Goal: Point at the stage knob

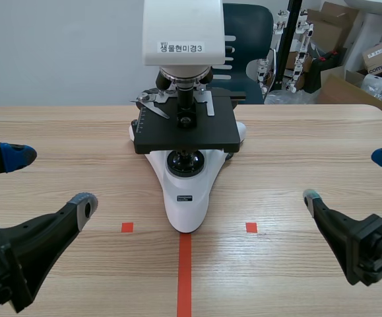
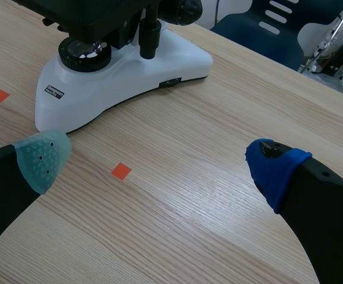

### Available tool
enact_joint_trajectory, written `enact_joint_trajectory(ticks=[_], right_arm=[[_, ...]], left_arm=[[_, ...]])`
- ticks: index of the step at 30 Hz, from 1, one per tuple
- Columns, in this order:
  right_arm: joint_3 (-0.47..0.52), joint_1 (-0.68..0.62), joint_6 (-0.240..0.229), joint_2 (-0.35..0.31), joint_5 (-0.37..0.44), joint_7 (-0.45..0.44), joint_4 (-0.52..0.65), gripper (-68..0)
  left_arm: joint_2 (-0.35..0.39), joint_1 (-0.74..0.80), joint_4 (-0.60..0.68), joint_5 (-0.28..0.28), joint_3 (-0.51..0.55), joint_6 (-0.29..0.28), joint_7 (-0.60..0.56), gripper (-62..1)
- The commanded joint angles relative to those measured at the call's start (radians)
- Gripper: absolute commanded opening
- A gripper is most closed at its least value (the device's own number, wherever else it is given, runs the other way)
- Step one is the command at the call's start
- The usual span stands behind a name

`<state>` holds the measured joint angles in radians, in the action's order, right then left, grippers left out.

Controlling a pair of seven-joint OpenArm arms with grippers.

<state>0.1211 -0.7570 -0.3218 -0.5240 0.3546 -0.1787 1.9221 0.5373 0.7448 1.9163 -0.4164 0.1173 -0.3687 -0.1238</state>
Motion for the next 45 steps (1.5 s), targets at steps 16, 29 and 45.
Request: enact_joint_trajectory(ticks=[16, 29, 45], right_arm=[[0.003, 0.012, 0.0, -0.011, 0.007, -0.013, 0.008, -1.0], [0.003, 0.012, 0.0, -0.01, 0.008, -0.018, 0.008, -1.0], [0.016, 0.013, 0.176, -0.105, 0.0, -0.071, -0.119, -19.1]], left_arm=[[-0.005, 0.0, 0.009, -0.007, 0.003, -0.001, -0.013, 1.4], [-0.005, 0.0, 0.009, -0.007, 0.003, -0.001, -0.013, 1.4], [-0.005, 0.0, 0.009, -0.007, 0.003, -0.001, -0.013, 1.4]])
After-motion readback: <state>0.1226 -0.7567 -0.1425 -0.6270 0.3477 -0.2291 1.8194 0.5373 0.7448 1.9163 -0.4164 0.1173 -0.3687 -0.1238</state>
